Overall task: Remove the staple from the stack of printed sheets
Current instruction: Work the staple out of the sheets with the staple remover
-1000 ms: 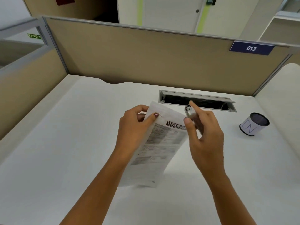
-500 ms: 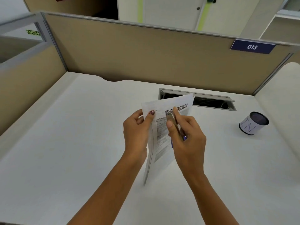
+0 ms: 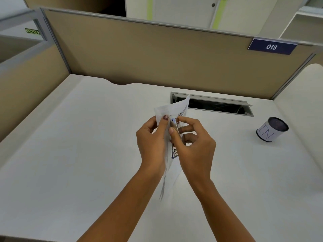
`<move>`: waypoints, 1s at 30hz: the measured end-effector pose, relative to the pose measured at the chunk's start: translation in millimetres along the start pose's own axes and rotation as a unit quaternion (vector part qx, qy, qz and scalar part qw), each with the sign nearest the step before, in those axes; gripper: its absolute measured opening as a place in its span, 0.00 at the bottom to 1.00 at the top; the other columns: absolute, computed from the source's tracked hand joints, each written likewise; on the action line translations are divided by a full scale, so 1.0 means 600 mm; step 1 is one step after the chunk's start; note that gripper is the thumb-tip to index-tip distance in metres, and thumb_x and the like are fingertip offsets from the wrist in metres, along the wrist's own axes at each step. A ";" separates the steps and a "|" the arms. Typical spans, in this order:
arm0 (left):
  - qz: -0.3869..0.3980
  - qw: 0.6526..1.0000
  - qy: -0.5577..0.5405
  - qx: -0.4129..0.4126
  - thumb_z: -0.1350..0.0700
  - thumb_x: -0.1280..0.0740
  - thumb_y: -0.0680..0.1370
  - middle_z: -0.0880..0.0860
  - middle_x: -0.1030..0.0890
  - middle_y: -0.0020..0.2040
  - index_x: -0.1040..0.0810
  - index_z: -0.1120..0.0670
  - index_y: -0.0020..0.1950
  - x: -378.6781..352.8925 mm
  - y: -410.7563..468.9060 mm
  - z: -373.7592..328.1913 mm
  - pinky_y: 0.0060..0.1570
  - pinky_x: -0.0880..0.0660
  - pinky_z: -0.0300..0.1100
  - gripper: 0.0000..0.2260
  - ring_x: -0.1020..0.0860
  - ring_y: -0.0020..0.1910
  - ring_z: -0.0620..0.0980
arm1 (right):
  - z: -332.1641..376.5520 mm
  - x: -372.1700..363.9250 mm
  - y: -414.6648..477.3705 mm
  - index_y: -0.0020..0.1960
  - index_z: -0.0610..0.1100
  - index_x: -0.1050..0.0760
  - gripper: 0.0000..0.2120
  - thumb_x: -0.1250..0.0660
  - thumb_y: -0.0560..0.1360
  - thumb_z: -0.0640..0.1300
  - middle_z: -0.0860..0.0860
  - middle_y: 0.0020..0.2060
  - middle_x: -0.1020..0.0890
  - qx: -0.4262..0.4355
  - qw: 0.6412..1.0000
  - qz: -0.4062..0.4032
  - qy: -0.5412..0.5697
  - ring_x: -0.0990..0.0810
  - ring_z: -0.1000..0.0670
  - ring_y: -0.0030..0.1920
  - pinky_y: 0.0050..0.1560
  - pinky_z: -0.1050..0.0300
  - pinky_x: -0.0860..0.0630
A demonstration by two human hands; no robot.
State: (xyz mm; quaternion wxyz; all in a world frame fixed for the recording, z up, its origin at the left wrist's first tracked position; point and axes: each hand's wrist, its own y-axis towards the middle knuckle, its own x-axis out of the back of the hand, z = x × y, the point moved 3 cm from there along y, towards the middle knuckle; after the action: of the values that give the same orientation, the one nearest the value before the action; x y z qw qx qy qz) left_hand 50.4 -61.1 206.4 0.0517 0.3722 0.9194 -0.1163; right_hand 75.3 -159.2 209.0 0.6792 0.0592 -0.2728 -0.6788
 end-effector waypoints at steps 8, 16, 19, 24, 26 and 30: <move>0.003 1.000 -0.005 -0.004 0.49 0.33 0.75 0.48 0.15 0.51 0.18 0.50 0.55 0.000 -0.003 0.003 0.48 0.18 0.47 0.11 0.17 0.48 0.52 | 0.006 -0.004 -0.001 0.57 0.53 0.25 0.15 0.26 0.72 0.46 0.54 0.49 0.18 0.014 1.000 -0.010 0.005 0.16 0.52 0.45 0.48 0.66 0.19; 0.007 0.999 0.006 -0.040 0.50 0.33 0.75 0.44 0.16 0.47 0.19 0.45 0.50 0.001 -0.002 0.003 0.44 0.18 0.42 0.06 0.16 0.45 0.47 | 0.011 -0.008 -0.001 0.56 0.53 0.26 0.15 0.26 0.72 0.45 0.67 0.46 0.23 0.021 0.999 -0.026 0.013 0.16 0.53 0.42 0.44 0.67 0.19; 0.009 0.999 0.007 -0.045 0.49 0.33 0.75 0.44 0.15 0.47 0.19 0.45 0.51 0.002 -0.001 0.006 0.40 0.18 0.38 0.07 0.16 0.43 0.43 | 0.009 -0.010 -0.003 0.56 0.53 0.26 0.15 0.26 0.71 0.46 0.66 0.46 0.22 0.012 0.999 -0.032 0.027 0.17 0.54 0.42 0.42 0.68 0.20; -0.001 0.999 -0.005 -0.033 0.49 0.33 0.75 0.48 0.15 0.50 0.18 0.48 0.52 0.001 0.000 0.015 0.49 0.19 0.49 0.08 0.17 0.47 0.51 | -0.007 -0.013 -0.007 0.58 0.44 0.22 0.15 0.26 0.72 0.43 0.48 0.49 0.16 0.003 0.998 -0.052 0.025 0.16 0.49 0.42 0.43 0.55 0.16; 0.001 1.000 -0.017 -0.021 0.50 0.32 0.76 0.48 0.15 0.48 0.18 0.48 0.50 -0.001 -0.001 0.018 0.51 0.19 0.51 0.06 0.17 0.47 0.52 | -0.008 -0.017 -0.005 0.58 0.41 0.22 0.16 0.26 0.72 0.42 0.46 0.49 0.16 0.024 0.998 -0.057 0.005 0.16 0.48 0.42 0.44 0.54 0.17; 0.002 1.000 -0.026 -0.005 0.50 0.32 0.76 0.48 0.15 0.46 0.18 0.48 0.48 -0.002 0.003 0.023 0.52 0.20 0.51 0.05 0.17 0.48 0.52 | -0.008 -0.019 -0.004 0.57 0.37 0.21 0.15 0.26 0.72 0.41 0.44 0.47 0.15 0.091 0.993 -0.065 -0.043 0.16 0.47 0.45 0.45 0.57 0.18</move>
State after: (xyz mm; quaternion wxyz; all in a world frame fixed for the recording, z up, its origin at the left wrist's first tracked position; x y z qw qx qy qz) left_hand 52.7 -64.3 192.7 0.0774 0.3706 0.9176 -0.1210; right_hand 76.0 -150.1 200.5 0.6132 0.1088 -0.3584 -0.6955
